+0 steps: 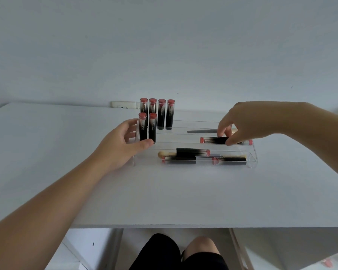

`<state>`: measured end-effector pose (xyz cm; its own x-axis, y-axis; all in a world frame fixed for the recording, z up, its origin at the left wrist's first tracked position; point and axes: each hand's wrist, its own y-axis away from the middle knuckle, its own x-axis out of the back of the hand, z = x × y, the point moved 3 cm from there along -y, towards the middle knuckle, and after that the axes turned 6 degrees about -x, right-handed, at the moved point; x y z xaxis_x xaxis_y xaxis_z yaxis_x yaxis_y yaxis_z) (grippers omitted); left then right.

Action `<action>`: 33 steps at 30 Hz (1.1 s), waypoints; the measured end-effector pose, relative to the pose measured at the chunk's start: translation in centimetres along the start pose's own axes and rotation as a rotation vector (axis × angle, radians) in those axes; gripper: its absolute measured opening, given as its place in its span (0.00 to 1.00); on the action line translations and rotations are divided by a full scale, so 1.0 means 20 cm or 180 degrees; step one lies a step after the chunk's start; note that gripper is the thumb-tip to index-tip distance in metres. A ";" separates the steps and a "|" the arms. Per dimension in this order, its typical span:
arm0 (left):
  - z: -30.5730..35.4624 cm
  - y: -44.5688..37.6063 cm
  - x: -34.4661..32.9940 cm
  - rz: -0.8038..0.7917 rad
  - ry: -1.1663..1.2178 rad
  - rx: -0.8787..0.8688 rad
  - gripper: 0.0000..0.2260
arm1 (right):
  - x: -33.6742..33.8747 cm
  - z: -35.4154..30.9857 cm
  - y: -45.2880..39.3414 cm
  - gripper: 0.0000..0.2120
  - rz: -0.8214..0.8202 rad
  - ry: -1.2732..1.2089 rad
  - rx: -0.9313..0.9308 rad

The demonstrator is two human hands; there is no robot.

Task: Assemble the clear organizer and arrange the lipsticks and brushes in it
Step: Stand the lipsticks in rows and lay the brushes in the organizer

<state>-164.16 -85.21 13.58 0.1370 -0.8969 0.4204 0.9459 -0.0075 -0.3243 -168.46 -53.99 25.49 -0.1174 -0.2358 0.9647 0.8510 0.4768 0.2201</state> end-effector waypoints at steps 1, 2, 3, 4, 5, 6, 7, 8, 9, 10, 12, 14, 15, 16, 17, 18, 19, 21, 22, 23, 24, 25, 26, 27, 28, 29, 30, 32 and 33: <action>0.00 0.00 0.00 -0.0002 -0.0009 0.0003 0.32 | 0.00 -0.01 0.00 0.09 -0.0024 0.0056 -0.0018; 0.01 0.00 0.00 -0.0005 -0.0010 0.0011 0.32 | -0.01 -0.01 -0.01 0.10 -0.0048 0.0120 -0.0029; 0.01 0.01 0.00 -0.0006 -0.0008 0.0012 0.33 | -0.01 -0.02 -0.01 0.10 -0.0058 0.0187 -0.0034; 0.01 0.01 0.00 -0.0007 -0.0010 0.0009 0.34 | -0.01 -0.03 -0.01 0.09 -0.0048 0.0237 -0.0036; 0.02 0.01 0.00 -0.0010 -0.0014 0.0010 0.36 | 0.00 -0.03 -0.01 0.08 -0.0023 0.0241 -0.0028; 0.02 0.01 0.00 -0.0015 -0.0014 0.0018 0.37 | 0.00 -0.03 -0.01 0.06 0.0014 0.0185 -0.0009; 0.02 0.01 0.00 -0.0017 -0.0010 0.0029 0.38 | 0.01 -0.02 0.00 0.05 0.0074 0.0082 0.0027; 0.02 0.01 0.00 -0.0013 -0.0013 0.0034 0.38 | 0.02 -0.02 0.01 0.05 0.0169 -0.0058 0.0073; 0.02 0.01 0.00 -0.0002 -0.0020 0.0037 0.37 | 0.04 -0.02 0.02 0.05 0.0269 -0.0228 0.0122; 0.01 0.01 0.00 0.0011 -0.0024 0.0044 0.37 | 0.05 -0.03 0.02 0.06 0.0361 -0.0434 0.0161; 0.01 0.01 0.00 0.0036 -0.0017 0.0053 0.37 | 0.08 -0.05 0.03 0.07 0.0572 -0.0961 0.0203; 0.00 0.00 0.00 0.0031 -0.0023 0.0063 0.36 | 0.11 -0.07 0.04 0.09 0.0846 -0.1503 0.0227; 0.00 0.00 0.00 0.0018 -0.0028 0.0071 0.35 | 0.12 -0.08 0.03 0.11 0.0947 -0.1736 0.0234; 0.00 0.00 0.00 0.0009 -0.0030 0.0080 0.34 | 0.12 -0.08 0.03 0.12 0.1016 -0.1925 0.0238; 0.00 0.00 0.00 0.0009 -0.0025 0.0086 0.34 | 0.12 -0.09 0.03 0.12 0.1063 -0.2075 0.0232; 0.00 0.00 0.00 0.0016 -0.0023 0.0092 0.33 | 0.11 -0.09 0.02 0.10 0.1094 -0.2178 0.0206; -0.01 0.00 0.00 0.0023 -0.0026 0.0098 0.32 | 0.10 -0.09 0.01 0.09 0.1107 -0.2219 0.0165; -0.01 -0.01 0.00 0.0028 -0.0057 0.0096 0.29 | 0.07 -0.09 0.00 0.06 0.1080 -0.2163 0.0074; -0.02 -0.01 0.00 0.0029 -0.0066 0.0095 0.28 | 0.05 -0.10 -0.01 0.06 0.1034 -0.2085 0.0055; -0.02 -0.01 0.00 0.0032 -0.0066 0.0092 0.27 | 0.04 -0.10 -0.02 0.05 0.0976 -0.1970 0.0062; -0.02 -0.01 0.00 0.0039 -0.0063 0.0084 0.27 | 0.03 -0.11 -0.02 0.06 0.0920 -0.1834 0.0080; -0.02 -0.01 0.00 0.0044 -0.0060 0.0077 0.27 | 0.03 -0.11 -0.02 0.06 0.0876 -0.1694 0.0099; -0.02 -0.01 0.00 0.0041 -0.0063 0.0070 0.27 | 0.03 -0.12 -0.02 0.07 0.0846 -0.1558 0.0113; -0.02 -0.01 0.00 0.0035 -0.0060 0.0062 0.27 | 0.03 -0.12 -0.02 0.07 0.0831 -0.1413 0.0128; -0.02 -0.01 0.00 0.0029 -0.0051 0.0052 0.27 | 0.04 -0.13 -0.02 0.07 0.0818 -0.1252 0.0142; -0.01 -0.01 0.00 0.0028 -0.0036 0.0040 0.27 | 0.04 -0.13 -0.02 0.07 0.0784 -0.1075 0.0143; -0.01 0.00 0.00 0.0033 -0.0028 0.0030 0.27 | 0.04 -0.14 -0.02 0.07 0.0712 -0.0860 0.0122; -0.01 0.00 0.00 0.0039 -0.0039 0.0013 0.27 | 0.04 -0.15 -0.03 0.09 0.0537 -0.0294 0.0067; -0.01 0.00 0.00 0.0032 -0.0050 0.0009 0.27 | 0.04 -0.17 -0.03 0.10 0.0497 -0.0020 0.0046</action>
<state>-164.19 -85.33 13.47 0.1512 -0.8899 0.4304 0.9453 0.0028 -0.3262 -167.43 -57.30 25.57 0.0125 -0.1528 0.9882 0.8517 0.5194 0.0695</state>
